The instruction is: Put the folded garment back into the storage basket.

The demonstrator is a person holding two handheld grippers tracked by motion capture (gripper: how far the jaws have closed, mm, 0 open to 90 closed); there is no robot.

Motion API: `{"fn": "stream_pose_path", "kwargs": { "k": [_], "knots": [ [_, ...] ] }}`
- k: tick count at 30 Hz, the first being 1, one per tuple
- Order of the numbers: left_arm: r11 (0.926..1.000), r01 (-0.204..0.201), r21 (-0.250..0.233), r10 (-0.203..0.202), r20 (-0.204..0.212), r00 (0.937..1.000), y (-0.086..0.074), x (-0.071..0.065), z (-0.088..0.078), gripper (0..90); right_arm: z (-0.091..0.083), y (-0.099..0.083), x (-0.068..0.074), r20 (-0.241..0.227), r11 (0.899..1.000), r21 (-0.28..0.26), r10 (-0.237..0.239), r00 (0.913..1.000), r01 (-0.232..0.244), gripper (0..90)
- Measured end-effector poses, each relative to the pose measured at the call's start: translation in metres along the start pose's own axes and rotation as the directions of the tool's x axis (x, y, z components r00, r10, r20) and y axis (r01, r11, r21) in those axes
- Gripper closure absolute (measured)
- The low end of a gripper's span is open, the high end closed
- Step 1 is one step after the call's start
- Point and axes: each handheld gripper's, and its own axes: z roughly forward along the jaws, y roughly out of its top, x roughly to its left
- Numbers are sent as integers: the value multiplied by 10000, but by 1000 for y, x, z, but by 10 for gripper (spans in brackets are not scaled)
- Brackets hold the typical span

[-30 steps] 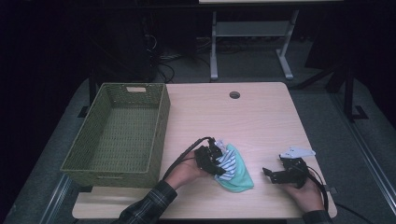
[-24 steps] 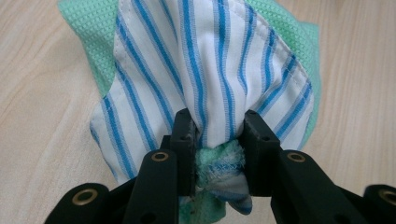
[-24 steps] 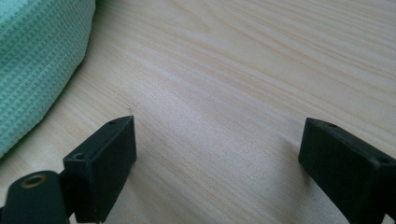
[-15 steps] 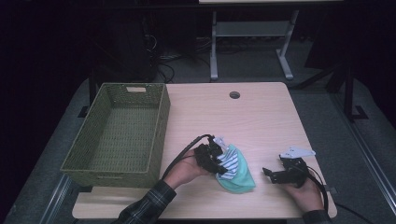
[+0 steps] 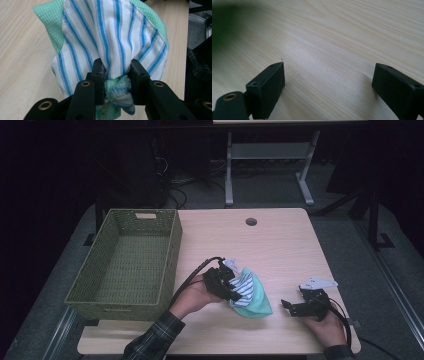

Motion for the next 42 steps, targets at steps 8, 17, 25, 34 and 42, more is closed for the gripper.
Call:
{"fn": "stream_pose_path", "kwargs": {
  "k": [8, 17, 25, 34, 42],
  "knots": [
    [10000, 51, -36, -51, -60, 10000, 2, 0, -10, 686, 0, 0, 0, 0, 10000, -9, -9, 10000, 9, 107],
    [9984, 362, -424, -377, -357, 9987, 5, 2, -32, 683, 0, 0, 0, -3, 10000, -6, -7, 10000, 7, 107],
    [9953, 673, -700, -724, -726, 9947, 6, 5, -48, 683, 0, 0, 0, 4, 10000, -6, -7, 10000, 7, 107],
    [9923, 874, -880, -968, -1083, 9894, 4, 9, -70, 683, 0, 0, 0, 3, 10000, -7, -4, 10000, 4, 107],
    [9891, 1032, -1051, -1172, -1377, 9835, -4, 17, -90, 681, 0, 0, 0, 3, 10000, -8, -4, 10000, 4, 107]
  ]
}}
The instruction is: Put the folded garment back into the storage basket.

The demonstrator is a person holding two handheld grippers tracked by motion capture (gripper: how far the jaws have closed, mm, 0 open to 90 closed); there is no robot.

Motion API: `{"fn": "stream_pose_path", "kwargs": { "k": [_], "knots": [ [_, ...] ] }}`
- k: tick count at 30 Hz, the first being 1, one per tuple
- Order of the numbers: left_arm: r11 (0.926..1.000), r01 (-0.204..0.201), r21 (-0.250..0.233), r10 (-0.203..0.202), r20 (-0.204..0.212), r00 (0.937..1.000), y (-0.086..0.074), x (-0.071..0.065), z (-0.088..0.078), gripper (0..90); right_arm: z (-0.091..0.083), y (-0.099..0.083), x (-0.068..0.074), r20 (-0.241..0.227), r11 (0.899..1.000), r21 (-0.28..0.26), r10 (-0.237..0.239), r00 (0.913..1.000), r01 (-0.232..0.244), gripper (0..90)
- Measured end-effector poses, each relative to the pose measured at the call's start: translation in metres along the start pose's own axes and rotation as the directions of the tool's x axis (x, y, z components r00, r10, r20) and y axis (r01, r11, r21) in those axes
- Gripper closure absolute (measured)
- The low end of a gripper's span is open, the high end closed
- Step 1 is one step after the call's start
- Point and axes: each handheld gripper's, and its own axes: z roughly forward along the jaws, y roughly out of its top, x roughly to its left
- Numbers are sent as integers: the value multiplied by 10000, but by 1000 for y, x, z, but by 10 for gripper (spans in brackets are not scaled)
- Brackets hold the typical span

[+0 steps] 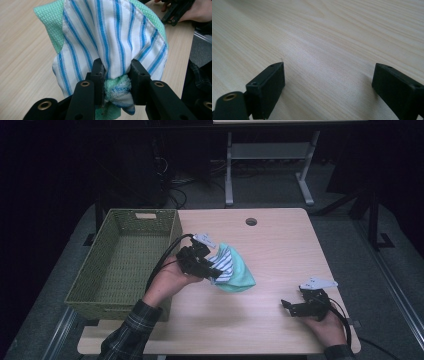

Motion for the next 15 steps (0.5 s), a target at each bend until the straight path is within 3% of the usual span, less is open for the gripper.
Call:
{"fn": "stream_pose_path", "kwargs": {
  "k": [8, 9, 15],
  "knots": [
    [9994, 264, -206, -271, -337, 9991, -7, 10, -19, 681, 0, 0, 0, 14, 10000, -4, 11, 10000, -11, 107],
    [9985, 445, -333, -457, -374, 9983, -8, 11, -21, 681, 0, 0, 0, 13, 10000, -6, 10, 10000, -10, 107],
    [9984, 465, -323, -487, -715, 9962, -13, 19, -34, 681, 0, 0, 0, 31, 10000, -9, 25, 10000, -25, 105]
  ]
}}
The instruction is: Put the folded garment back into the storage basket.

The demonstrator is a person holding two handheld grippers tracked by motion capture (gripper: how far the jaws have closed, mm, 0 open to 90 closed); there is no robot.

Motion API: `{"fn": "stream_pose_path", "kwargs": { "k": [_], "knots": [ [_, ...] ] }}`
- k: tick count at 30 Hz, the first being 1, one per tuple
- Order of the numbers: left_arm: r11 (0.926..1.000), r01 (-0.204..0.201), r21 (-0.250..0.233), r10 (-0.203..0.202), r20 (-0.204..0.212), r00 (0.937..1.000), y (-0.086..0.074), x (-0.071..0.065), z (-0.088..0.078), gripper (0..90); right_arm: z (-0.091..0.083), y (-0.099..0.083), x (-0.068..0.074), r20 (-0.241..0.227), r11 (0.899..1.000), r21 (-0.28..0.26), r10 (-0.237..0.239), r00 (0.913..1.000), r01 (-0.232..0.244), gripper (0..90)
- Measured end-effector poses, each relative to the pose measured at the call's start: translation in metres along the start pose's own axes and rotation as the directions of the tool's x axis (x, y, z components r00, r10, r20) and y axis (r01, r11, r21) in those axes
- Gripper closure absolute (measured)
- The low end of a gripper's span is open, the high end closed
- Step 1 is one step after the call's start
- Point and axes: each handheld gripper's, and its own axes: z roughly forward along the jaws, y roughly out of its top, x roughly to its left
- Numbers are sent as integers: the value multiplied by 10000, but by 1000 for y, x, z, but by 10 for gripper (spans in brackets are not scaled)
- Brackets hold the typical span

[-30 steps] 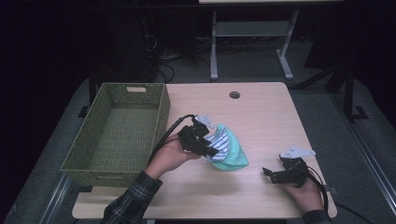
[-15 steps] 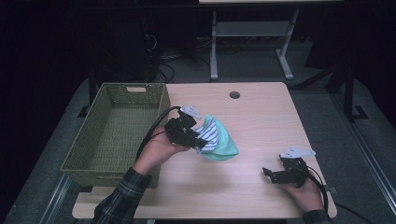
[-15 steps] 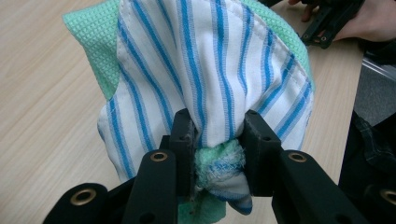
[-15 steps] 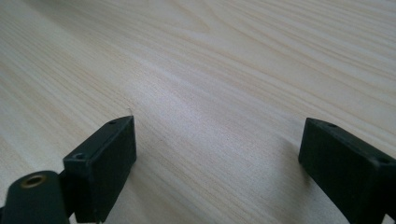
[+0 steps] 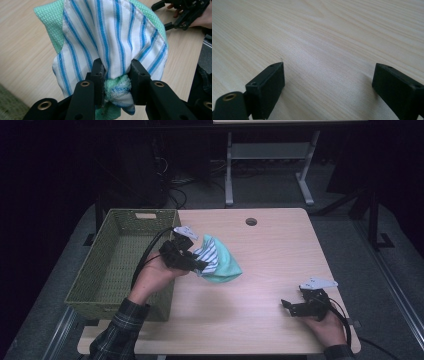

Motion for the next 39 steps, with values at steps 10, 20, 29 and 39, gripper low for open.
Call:
{"fn": "stream_pose_path", "kwargs": {
  "k": [10, 20, 29, 39],
  "knots": [
    [9982, 532, -291, -552, -739, 9957, -13, 17, -25, 680, 0, 0, 0, 1, 10000, 3, 2, 10000, -2, 105],
    [9919, 1093, -653, -1180, -1485, 9819, -28, 35, -55, 680, 0, 0, 0, -7, 10000, 1, -6, 10000, 6, 105],
    [9827, 1543, -1024, -1726, -2039, 9637, -45, 50, -80, 680, 0, 0, 0, -7, 10000, 1, 1, 10000, -1, 105],
    [9735, 1910, -1255, -2175, -2520, 9430, -62, 62, -100, 680, 0, 0, 0, -7, 10000, -2, -7, 10000, 7, 105]
  ]
}}
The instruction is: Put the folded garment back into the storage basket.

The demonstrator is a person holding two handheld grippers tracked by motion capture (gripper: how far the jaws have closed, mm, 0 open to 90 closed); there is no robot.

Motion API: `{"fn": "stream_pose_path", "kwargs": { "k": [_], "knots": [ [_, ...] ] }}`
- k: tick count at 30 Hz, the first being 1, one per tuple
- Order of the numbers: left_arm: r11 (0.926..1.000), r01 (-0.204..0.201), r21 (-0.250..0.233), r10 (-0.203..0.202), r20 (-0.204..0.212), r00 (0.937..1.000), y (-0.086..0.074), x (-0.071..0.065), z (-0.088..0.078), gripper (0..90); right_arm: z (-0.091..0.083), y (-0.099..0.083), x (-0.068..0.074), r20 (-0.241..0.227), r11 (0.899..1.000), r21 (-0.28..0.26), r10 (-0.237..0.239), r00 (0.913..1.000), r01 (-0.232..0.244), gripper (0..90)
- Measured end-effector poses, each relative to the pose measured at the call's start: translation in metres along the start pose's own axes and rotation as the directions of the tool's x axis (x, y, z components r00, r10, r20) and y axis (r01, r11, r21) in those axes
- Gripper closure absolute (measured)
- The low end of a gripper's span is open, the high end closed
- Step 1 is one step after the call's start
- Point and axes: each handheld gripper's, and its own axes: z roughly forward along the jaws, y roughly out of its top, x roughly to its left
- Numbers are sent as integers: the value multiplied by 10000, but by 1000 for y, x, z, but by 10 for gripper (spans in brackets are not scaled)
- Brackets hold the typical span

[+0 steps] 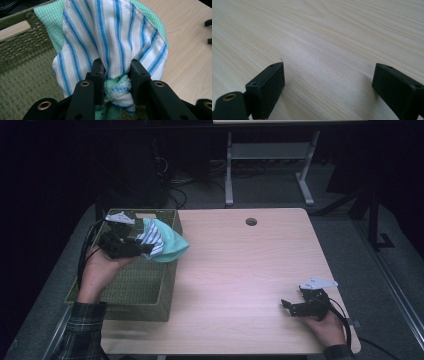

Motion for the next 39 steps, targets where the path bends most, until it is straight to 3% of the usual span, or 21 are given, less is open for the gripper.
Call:
{"fn": "stream_pose_path", "kwargs": {
  "k": [21, 39],
  "knots": [
    [9950, 995, 98, -985, -770, 9922, -32, 34, -14, 680, 0, 0, 0, 8, 10000, -6, 14, 10000, -14, 106],
    [9868, 1531, 530, -1480, -893, 9849, -57, 51, 7, 679, 0, 0, 0, 23, 10000, 15, -16, 10000, 16, 106]
  ]
}}
